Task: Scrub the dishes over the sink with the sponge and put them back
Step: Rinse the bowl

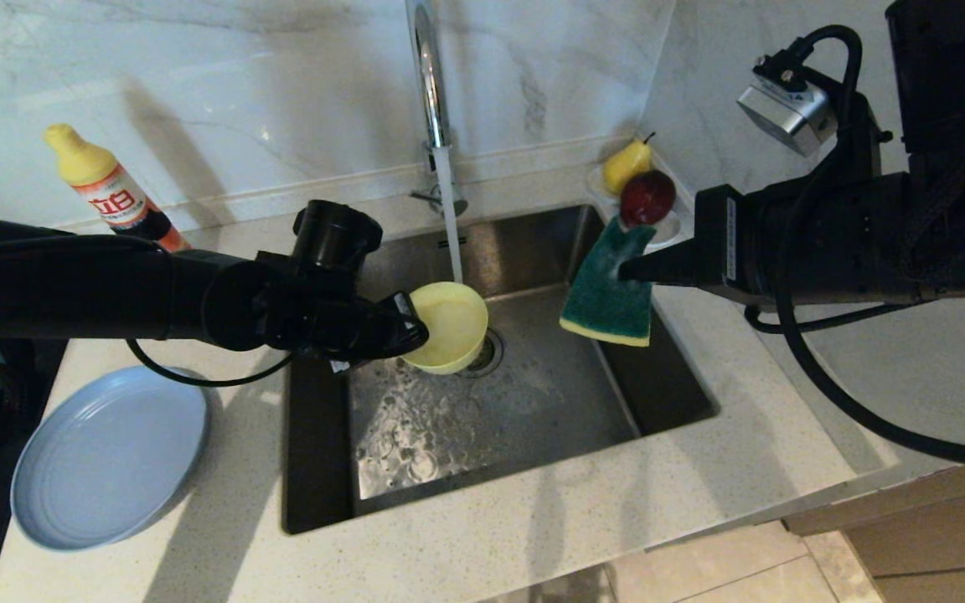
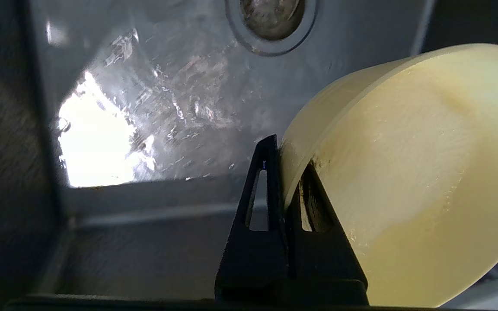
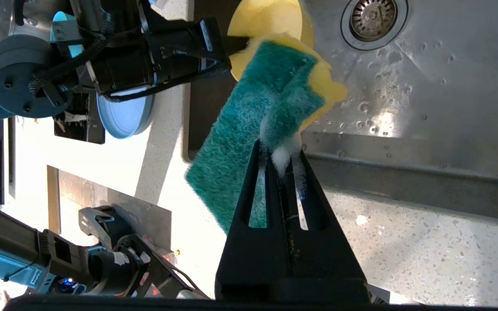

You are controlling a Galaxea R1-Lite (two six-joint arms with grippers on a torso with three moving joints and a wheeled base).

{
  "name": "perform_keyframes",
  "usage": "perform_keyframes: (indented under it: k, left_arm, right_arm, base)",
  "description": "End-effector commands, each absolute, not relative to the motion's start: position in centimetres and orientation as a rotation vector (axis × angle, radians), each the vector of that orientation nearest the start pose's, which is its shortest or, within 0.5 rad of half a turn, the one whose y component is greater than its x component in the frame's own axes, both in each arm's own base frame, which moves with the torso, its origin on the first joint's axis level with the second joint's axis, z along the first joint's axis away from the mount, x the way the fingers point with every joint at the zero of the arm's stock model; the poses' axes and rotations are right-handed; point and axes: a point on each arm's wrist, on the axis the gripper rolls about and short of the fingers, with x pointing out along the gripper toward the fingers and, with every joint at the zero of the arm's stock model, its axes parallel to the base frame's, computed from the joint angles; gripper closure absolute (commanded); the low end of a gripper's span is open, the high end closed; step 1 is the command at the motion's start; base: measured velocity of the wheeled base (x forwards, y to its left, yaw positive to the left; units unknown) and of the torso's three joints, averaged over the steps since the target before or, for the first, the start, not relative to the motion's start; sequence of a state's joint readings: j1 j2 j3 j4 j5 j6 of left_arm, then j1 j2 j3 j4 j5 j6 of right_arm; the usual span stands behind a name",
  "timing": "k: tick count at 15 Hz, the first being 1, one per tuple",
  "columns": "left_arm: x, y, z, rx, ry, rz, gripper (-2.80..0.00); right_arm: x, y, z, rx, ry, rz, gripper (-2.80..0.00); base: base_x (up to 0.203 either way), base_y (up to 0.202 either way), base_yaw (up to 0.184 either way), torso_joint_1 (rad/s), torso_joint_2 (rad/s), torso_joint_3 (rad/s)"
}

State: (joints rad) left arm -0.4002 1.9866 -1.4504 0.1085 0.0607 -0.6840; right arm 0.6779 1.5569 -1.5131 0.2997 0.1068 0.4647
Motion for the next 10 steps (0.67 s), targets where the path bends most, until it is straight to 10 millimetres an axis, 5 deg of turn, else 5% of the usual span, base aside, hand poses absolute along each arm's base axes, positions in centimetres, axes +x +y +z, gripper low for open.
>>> perform_keyframes:
  k: [1, 7, 10]
  left_arm:
    - [35.4, -14.8, 18.9, -0.505, 0.720, -0.092, 0.00]
    - [35.2, -14.7, 18.7, -0.487, 0.715, -0.089, 0.00]
    - [37.3, -15.4, 18.3, -0.479, 0.668, -0.044, 0.00]
  right_arm:
    - [20.8, 17.1, 33.2, 0.339, 0.517, 0.680, 0.00]
    - [20.7, 16.9, 32.8, 0.341, 0.531, 0.674, 0.00]
    - [20.6, 16.7, 32.5, 0.338, 0.539, 0.667, 0.00]
  base:
    - [0.000, 0.000, 0.000, 0.000, 0.00, 0.000]
    - [0.000, 0.000, 0.000, 0.000, 0.00, 0.000]
    - [0.000, 0.000, 0.000, 0.000, 0.00, 0.000]
